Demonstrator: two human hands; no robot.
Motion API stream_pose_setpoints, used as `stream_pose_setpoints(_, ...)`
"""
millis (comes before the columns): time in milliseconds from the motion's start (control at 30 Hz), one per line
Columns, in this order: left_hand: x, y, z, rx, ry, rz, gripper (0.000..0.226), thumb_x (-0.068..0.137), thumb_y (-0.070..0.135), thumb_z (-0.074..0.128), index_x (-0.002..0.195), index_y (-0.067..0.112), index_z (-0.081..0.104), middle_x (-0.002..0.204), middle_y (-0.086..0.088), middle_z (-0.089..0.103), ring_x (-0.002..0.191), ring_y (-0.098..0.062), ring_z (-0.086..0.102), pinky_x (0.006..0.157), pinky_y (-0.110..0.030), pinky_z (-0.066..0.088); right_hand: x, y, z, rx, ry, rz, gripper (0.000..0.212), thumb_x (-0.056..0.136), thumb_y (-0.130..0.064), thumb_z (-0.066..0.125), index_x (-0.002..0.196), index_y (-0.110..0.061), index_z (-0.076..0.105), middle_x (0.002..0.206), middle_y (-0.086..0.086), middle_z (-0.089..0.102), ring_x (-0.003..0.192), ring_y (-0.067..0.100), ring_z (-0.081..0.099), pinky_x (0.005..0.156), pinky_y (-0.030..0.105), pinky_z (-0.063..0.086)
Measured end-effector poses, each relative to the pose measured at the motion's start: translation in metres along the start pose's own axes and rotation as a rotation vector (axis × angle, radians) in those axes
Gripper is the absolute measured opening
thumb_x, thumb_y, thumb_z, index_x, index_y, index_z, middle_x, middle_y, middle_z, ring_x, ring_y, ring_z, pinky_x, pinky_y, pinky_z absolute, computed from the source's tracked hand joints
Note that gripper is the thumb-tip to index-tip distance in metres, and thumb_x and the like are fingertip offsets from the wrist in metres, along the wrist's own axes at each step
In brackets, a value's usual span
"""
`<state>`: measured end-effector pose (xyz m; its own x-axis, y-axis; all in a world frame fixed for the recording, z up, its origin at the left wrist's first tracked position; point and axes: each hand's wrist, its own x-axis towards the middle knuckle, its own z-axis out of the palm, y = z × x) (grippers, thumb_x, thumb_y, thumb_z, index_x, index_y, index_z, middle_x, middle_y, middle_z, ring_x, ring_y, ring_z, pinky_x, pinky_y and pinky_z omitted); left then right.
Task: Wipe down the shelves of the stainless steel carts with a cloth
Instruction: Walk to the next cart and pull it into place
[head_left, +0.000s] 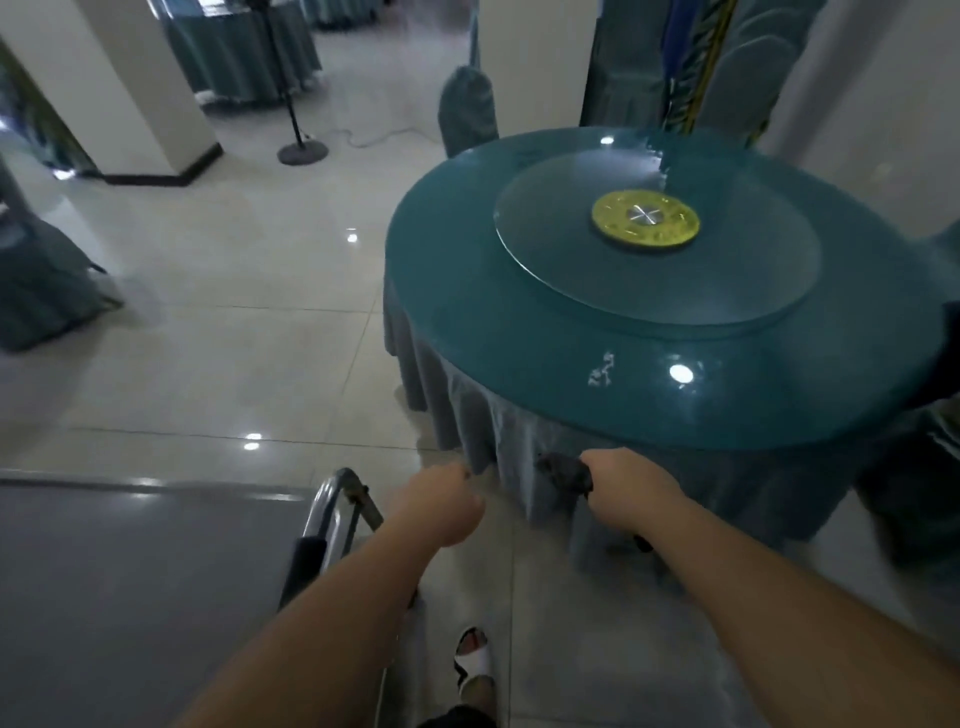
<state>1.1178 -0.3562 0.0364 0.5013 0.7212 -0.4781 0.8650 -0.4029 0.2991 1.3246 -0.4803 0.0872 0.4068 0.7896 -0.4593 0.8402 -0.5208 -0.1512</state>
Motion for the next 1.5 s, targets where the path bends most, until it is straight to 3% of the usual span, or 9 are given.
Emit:
stream_pose_setpoints(100, 0.042, -0.002, -0.026, 0.004, 0.005, 0.005, 0.051, 0.099, 0.039, 0.049, 0.147, 0.023, 0.052, 0.142, -0.007, 0.059, 0.123, -0.029, 0.061, 0.091, -0.036, 0.047, 0.047, -0.01, -0.029, -0.022, 0.013, -0.01, 0.013, 0.091, -0.011, 0.051, 0.095, -0.023, 0.055, 0.102, 0.003, 0.063, 0.091, 0.025, 0.062, 0.077, 0.039, 0.055)
stream_pose_setpoints(200, 0.086, -0.008, -0.058, 0.01, 0.033, -0.02, 0.05, 0.097, 0.046, 0.05, 0.141, 0.023, 0.054, 0.134, -0.005, 0.061, 0.117, -0.028, 0.062, 0.099, -0.045, 0.055, 0.099, -0.02, -0.05, 0.022, 0.046, -0.006, 0.014, 0.09, -0.011, 0.051, 0.091, -0.024, 0.054, 0.093, 0.001, 0.061, 0.082, 0.023, 0.061, 0.073, 0.041, 0.056)
stream_pose_setpoints(367, 0.144, -0.02, -0.093, -0.02, 0.04, -0.091, 0.038, 0.099, 0.044, 0.054, 0.131, 0.023, 0.058, 0.117, -0.004, 0.064, 0.105, -0.026, 0.063, 0.094, -0.045, 0.058, 0.174, -0.037, -0.072, 0.026, 0.072, -0.064, 0.014, 0.089, -0.01, 0.047, 0.09, -0.024, 0.05, 0.086, 0.002, 0.058, 0.076, 0.025, 0.058, 0.069, 0.042, 0.056)
stream_pose_setpoints(767, 0.284, -0.034, -0.181, -0.039, 0.141, -0.386, 0.04, 0.098, 0.043, 0.056, 0.133, 0.024, 0.061, 0.119, -0.002, 0.068, 0.091, -0.022, 0.062, 0.079, -0.038, 0.056, 0.387, -0.076, -0.159, -0.066, 0.02, -0.285, 0.013, 0.094, -0.012, 0.046, 0.095, -0.023, 0.054, 0.086, -0.001, 0.059, 0.073, 0.02, 0.059, 0.054, 0.033, 0.04)
stream_pose_setpoints(867, 0.307, -0.04, -0.199, -0.038, 0.149, -0.431, 0.042, 0.101, 0.044, 0.054, 0.138, 0.024, 0.057, 0.127, -0.002, 0.065, 0.092, -0.02, 0.055, 0.075, -0.036, 0.045, 0.422, -0.096, -0.182, -0.104, 0.032, -0.335, 0.014, 0.093, -0.012, 0.046, 0.096, -0.022, 0.054, 0.086, -0.002, 0.058, 0.074, 0.019, 0.058, 0.053, 0.033, 0.039)
stream_pose_setpoints(1000, 0.326, -0.054, -0.218, -0.055, 0.14, -0.485, 0.047, 0.103, 0.044, 0.055, 0.145, 0.024, 0.052, 0.135, -0.004, 0.062, 0.103, -0.022, 0.059, 0.08, -0.035, 0.047, 0.456, -0.125, -0.193, -0.123, 0.004, -0.406, 0.013, 0.093, -0.011, 0.045, 0.096, -0.021, 0.053, 0.086, -0.001, 0.058, 0.072, 0.019, 0.056, 0.052, 0.032, 0.036)
stream_pose_setpoints(1100, 0.34, -0.076, -0.237, -0.06, 0.122, -0.508, 0.051, 0.102, 0.043, 0.051, 0.149, 0.022, 0.049, 0.141, -0.006, 0.059, 0.12, -0.028, 0.06, 0.092, -0.042, 0.05, 0.477, -0.153, -0.196, -0.145, -0.016, -0.458, 0.01, 0.093, -0.012, 0.048, 0.095, -0.021, 0.051, 0.086, -0.002, 0.056, 0.075, 0.019, 0.057, 0.054, 0.032, 0.036)
stream_pose_setpoints(1267, 0.371, -0.133, -0.262, -0.079, 0.069, -0.542, 0.051, 0.101, 0.041, 0.048, 0.149, 0.022, 0.05, 0.143, -0.006, 0.058, 0.125, -0.03, 0.058, 0.099, -0.045, 0.05, 0.515, -0.218, -0.192, -0.196, -0.047, -0.508, 0.011, 0.094, -0.014, 0.05, 0.093, -0.024, 0.048, 0.084, -0.006, 0.052, 0.071, 0.015, 0.052, 0.052, 0.031, 0.035)
stream_pose_setpoints(1500, 0.416, -0.255, -0.304, -0.137, 0.044, -0.569, 0.048, 0.103, 0.041, 0.048, 0.146, 0.022, 0.051, 0.141, -0.006, 0.058, 0.124, -0.031, 0.058, 0.094, -0.043, 0.048, 0.581, -0.368, -0.18, -0.311, -0.112, -0.583, 0.016, 0.091, -0.012, 0.051, 0.098, -0.025, 0.047, 0.09, -0.004, 0.053, 0.079, 0.021, 0.055, 0.055, 0.031, 0.036)
